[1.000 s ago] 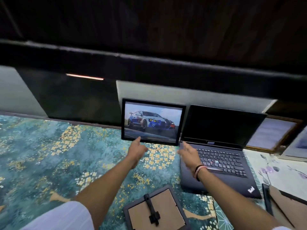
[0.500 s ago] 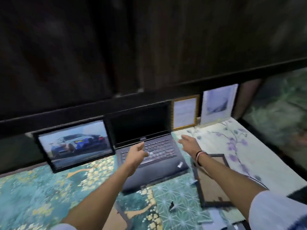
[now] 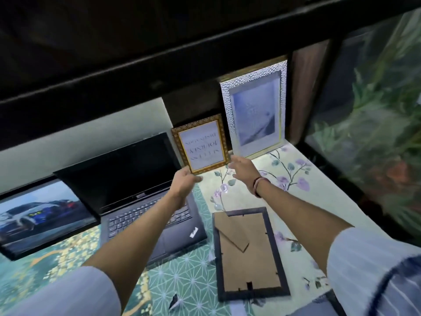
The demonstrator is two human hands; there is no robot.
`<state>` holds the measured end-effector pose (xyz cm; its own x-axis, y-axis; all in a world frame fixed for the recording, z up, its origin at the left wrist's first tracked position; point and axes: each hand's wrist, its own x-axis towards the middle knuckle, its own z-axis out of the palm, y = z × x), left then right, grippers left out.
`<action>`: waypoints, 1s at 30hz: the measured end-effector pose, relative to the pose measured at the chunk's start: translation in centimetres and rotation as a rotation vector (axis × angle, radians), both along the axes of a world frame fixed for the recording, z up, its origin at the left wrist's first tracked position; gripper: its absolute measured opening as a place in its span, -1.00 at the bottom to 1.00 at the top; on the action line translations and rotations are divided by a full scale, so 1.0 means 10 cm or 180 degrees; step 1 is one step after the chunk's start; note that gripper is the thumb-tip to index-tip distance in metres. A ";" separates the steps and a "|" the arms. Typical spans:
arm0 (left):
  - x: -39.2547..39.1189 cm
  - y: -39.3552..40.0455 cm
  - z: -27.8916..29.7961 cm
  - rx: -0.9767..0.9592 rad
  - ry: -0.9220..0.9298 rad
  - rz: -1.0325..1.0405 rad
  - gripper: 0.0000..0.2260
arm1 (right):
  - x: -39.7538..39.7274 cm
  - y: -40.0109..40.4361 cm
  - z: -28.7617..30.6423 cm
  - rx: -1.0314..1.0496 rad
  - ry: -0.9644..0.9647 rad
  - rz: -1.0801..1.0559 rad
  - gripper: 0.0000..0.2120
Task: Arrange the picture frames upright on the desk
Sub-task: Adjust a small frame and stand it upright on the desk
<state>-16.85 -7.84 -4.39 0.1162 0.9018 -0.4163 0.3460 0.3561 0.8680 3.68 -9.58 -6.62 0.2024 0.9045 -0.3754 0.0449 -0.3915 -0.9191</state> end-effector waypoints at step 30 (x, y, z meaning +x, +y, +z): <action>0.42 1.14 -0.42 -0.0086 -0.0050 0.0991 -0.15 | 0.06 0.99 -0.04 -0.0098 -0.0177 0.0650 -0.20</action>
